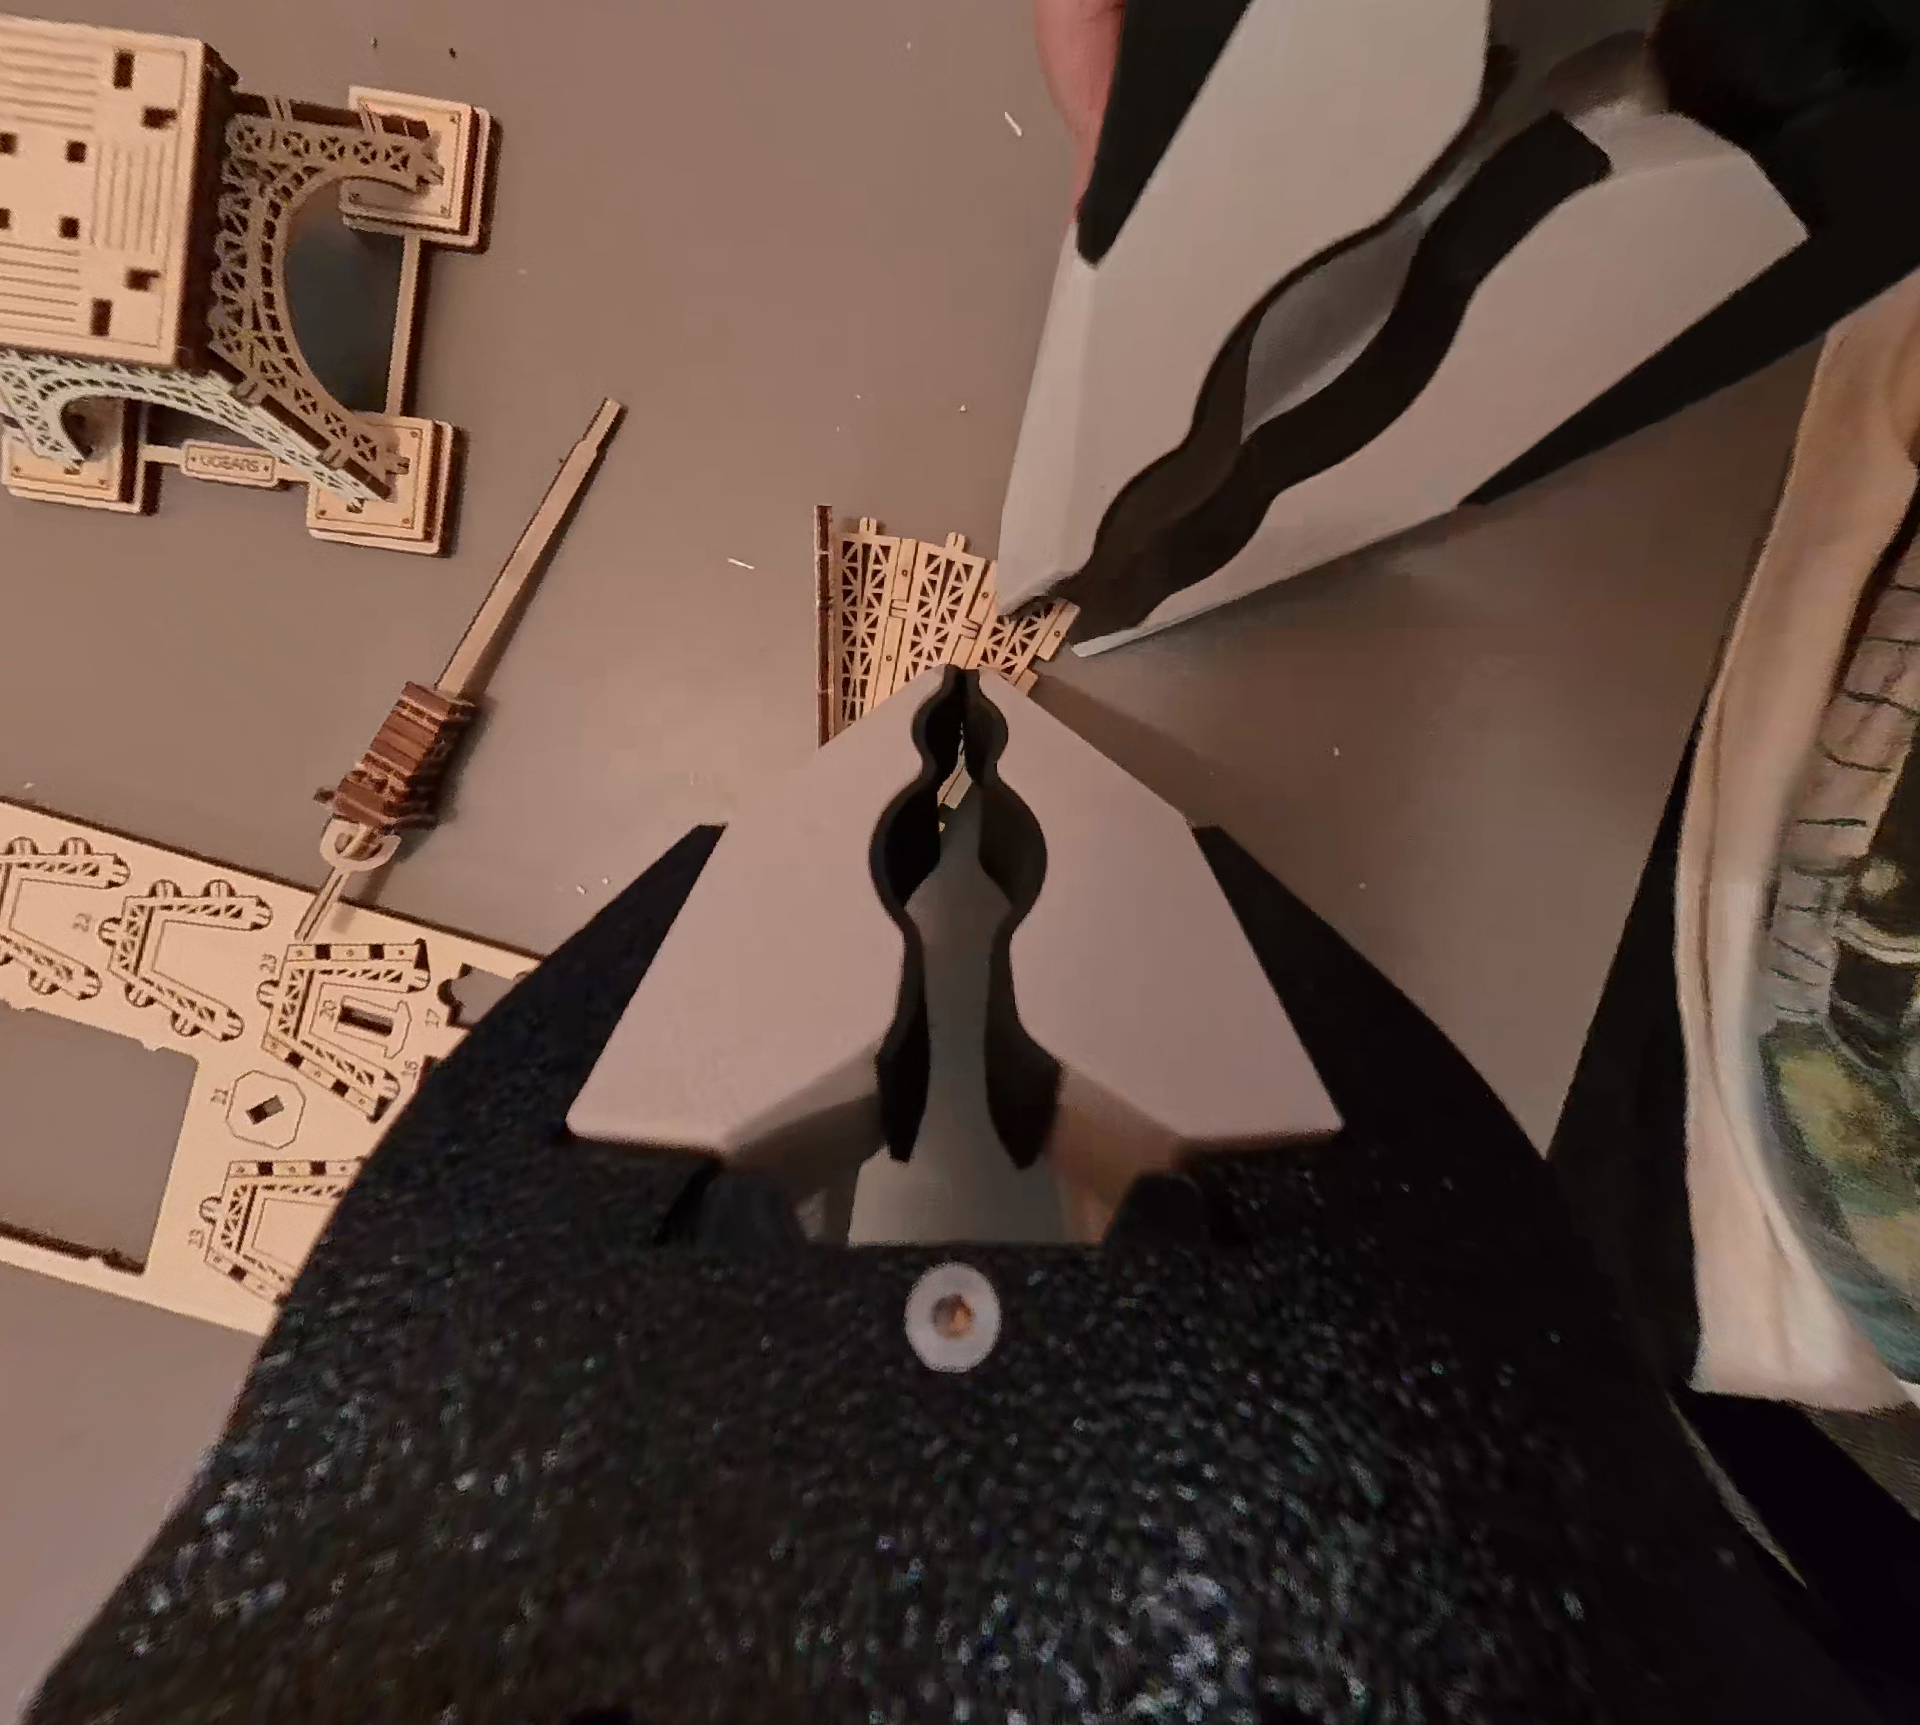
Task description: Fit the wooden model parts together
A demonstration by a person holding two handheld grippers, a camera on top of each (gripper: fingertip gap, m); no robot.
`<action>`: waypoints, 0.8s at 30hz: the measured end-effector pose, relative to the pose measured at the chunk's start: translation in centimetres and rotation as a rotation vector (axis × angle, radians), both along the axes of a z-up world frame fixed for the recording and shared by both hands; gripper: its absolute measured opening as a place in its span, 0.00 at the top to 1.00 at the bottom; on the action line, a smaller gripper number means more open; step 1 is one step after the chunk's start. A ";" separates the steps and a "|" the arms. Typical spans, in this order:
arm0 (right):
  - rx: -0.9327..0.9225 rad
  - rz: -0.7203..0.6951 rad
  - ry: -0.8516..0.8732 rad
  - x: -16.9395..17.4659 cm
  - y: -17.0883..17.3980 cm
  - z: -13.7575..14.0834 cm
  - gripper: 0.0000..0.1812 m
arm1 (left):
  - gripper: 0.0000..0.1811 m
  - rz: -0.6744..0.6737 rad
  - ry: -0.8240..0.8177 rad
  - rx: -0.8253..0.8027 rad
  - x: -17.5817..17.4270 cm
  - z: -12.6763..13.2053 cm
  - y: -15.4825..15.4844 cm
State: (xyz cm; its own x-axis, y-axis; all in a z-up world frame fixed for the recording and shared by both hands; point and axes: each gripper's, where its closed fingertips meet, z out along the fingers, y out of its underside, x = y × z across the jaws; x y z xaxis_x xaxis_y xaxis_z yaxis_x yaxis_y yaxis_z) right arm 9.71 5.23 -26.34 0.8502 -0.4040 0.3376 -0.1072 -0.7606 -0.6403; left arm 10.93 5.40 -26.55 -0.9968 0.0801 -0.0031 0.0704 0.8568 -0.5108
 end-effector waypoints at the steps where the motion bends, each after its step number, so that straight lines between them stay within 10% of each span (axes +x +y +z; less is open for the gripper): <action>1: -0.004 0.002 -0.003 0.0 0.0 0.0 0.95 | 1.00 0.007 0.007 0.018 0.0 0.0 0.0; 15: -0.010 0.046 -0.078 0.2 -0.1 0.2 0.92 | 1.00 0.069 -0.003 0.148 0.1 0.0 0.0; 24: 0.004 0.101 -0.056 0.2 -0.2 0.0 0.97 | 0.96 0.108 -0.043 -0.210 0.5 2.4 1.4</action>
State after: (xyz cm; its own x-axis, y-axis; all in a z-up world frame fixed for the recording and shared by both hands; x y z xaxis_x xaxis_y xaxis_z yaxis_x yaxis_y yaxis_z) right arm 9.94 5.00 -26.39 0.8667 -0.3184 0.3839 0.0061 -0.7629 -0.6465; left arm 11.42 6.79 -24.19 -0.9981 -0.0342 -0.0509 0.0093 0.7356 -0.6774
